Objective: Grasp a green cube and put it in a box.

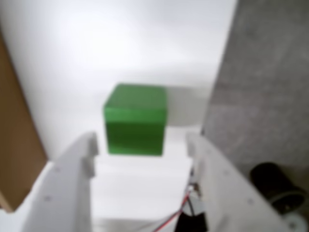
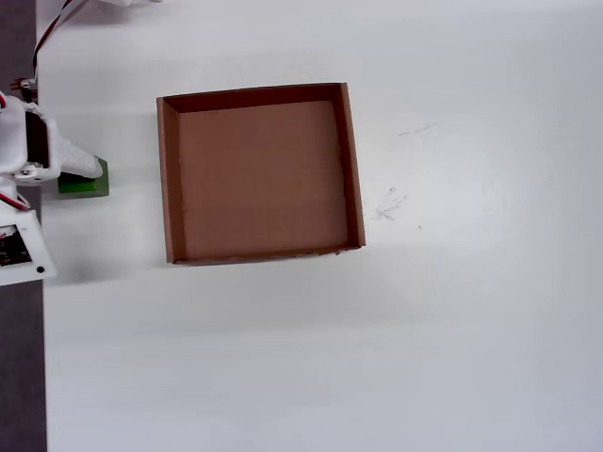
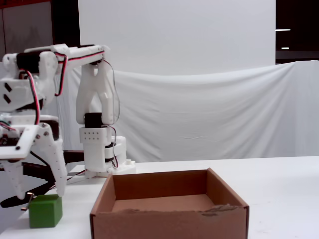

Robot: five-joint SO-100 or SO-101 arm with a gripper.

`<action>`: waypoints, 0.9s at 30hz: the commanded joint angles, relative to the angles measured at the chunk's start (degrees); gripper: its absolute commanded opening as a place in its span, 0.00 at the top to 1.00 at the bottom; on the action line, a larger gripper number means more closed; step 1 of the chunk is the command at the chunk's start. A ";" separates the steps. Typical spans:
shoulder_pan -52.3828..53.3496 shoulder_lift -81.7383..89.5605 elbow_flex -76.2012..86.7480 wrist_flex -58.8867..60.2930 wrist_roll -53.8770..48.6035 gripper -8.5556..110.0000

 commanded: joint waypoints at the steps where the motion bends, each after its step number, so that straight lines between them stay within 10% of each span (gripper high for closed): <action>1: 0.35 -0.26 -4.31 -0.62 -1.41 0.71; 27: 0.18 -4.66 -6.06 -4.75 -2.99 0.70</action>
